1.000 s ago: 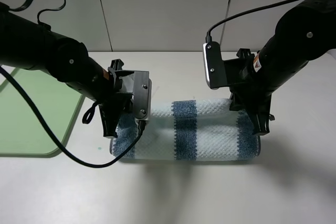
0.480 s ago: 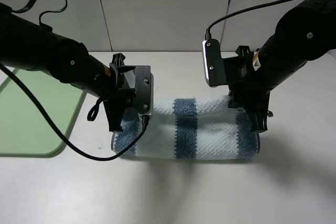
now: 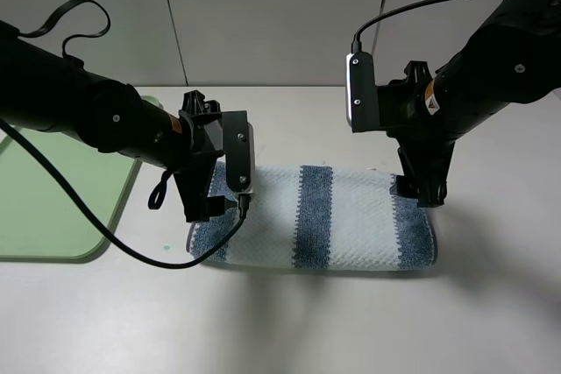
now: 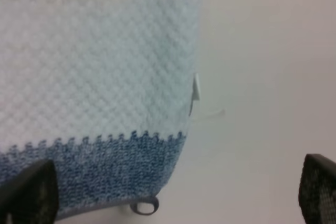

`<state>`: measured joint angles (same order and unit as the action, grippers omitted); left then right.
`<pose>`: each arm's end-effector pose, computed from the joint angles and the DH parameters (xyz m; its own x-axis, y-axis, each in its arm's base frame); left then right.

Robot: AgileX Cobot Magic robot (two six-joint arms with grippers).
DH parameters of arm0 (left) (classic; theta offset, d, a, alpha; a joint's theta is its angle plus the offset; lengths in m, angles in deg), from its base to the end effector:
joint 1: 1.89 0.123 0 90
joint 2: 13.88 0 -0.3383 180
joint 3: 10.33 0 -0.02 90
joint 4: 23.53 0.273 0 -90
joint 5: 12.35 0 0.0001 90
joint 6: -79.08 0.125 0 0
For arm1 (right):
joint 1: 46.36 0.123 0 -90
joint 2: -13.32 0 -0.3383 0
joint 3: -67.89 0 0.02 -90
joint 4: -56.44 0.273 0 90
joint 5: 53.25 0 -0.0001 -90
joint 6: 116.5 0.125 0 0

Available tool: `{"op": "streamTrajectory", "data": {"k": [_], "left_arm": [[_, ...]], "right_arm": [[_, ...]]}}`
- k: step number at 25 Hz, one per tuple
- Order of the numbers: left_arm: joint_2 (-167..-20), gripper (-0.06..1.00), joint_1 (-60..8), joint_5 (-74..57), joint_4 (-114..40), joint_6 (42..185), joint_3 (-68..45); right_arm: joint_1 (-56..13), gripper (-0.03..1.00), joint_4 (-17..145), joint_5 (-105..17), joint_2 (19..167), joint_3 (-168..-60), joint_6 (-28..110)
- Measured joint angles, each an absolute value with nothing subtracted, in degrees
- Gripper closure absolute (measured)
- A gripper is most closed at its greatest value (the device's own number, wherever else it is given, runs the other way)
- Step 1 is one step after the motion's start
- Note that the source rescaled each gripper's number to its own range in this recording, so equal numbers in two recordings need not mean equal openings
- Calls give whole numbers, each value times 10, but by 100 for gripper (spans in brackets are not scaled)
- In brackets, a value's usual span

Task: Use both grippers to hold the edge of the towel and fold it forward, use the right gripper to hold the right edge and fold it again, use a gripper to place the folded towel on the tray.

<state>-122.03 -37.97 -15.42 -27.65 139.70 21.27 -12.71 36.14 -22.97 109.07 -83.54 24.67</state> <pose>0.3096 -0.2250 0.1580 0.1648 0.9118 -0.3762 0.8142 0.0895 0.5736 0.2838 0.1626 0.2125 -0.0089 -0.9927 -0.1200 -0.8833 0.0640 -0.4644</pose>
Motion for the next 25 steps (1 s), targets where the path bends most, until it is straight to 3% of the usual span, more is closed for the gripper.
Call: {"op": "streamTrajectory", "data": {"k": [11, 25], "left_arm": [[-1131, -5, -380, -95, -293, 1370, 213], [-868, -5, -380, 74, -295, 1191, 213]], "right_arm": [[-127, -3, 361, -231, 1091, -835, 282], [-127, -3, 414, -153, 1091, -835, 515]]}}
